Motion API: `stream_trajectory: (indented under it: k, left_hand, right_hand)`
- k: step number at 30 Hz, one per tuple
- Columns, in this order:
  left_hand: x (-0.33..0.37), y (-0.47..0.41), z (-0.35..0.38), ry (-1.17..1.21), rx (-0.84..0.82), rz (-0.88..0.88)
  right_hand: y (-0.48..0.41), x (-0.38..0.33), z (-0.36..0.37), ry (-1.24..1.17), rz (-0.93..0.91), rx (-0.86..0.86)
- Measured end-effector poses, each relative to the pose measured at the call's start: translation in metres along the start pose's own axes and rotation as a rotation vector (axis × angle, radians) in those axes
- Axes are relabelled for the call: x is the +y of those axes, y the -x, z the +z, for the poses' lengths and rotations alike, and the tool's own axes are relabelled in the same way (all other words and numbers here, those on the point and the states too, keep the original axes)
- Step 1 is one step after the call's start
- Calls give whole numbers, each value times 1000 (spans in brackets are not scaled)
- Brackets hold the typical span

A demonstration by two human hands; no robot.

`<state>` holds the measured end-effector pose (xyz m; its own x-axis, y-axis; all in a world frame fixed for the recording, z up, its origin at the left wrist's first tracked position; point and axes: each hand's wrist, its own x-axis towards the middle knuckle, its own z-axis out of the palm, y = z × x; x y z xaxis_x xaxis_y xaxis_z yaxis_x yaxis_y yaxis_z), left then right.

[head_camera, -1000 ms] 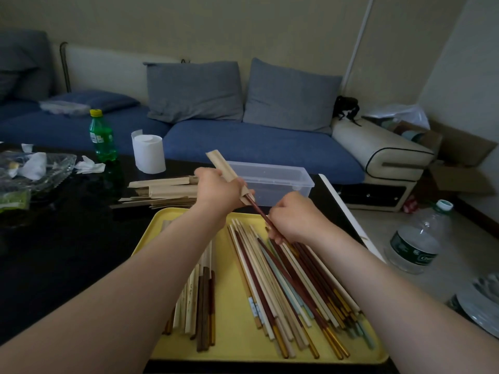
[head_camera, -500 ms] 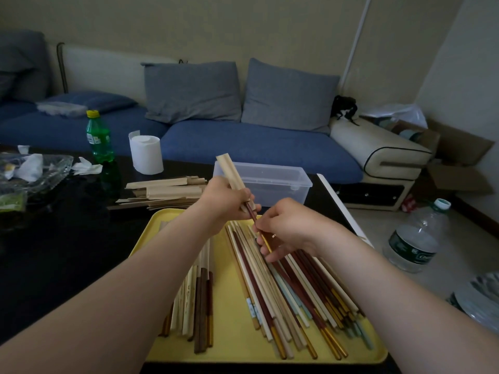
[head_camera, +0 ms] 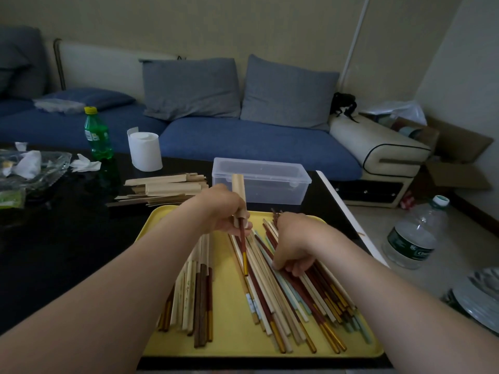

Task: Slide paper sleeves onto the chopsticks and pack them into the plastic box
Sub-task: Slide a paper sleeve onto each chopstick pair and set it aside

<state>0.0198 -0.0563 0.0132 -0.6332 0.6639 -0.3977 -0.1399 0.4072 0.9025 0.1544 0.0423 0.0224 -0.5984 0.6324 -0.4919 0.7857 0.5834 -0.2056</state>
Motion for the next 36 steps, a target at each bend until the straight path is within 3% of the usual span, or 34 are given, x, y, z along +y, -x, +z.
stream_trajectory:
  k: [5,11,16,20,25,33,36]
  left_hand:
    - [-1,1,-2,-2,-50,-11]
    - [-2,-3,-7,98,17,67]
    - [0,-5,-11,174,66,149]
    - [1,-5,-10,194,85,182]
    - [1,-1,-9,218,24,171]
    - [1,3,-8,160,-160,133]
    - [3,5,-6,164,-142,136]
  right_hand:
    - [3,-3,0,8,-15,9]
    - [11,-2,-13,-217,-207,286]
    - [25,-5,-17,-251,-300,-10]
    - [21,-5,-16,-161,-277,-85]
    - [18,-3,-16,-198,-263,-13]
    - [10,1,-8,-631,-305,142]
    - [10,2,-13,-658,-296,140]
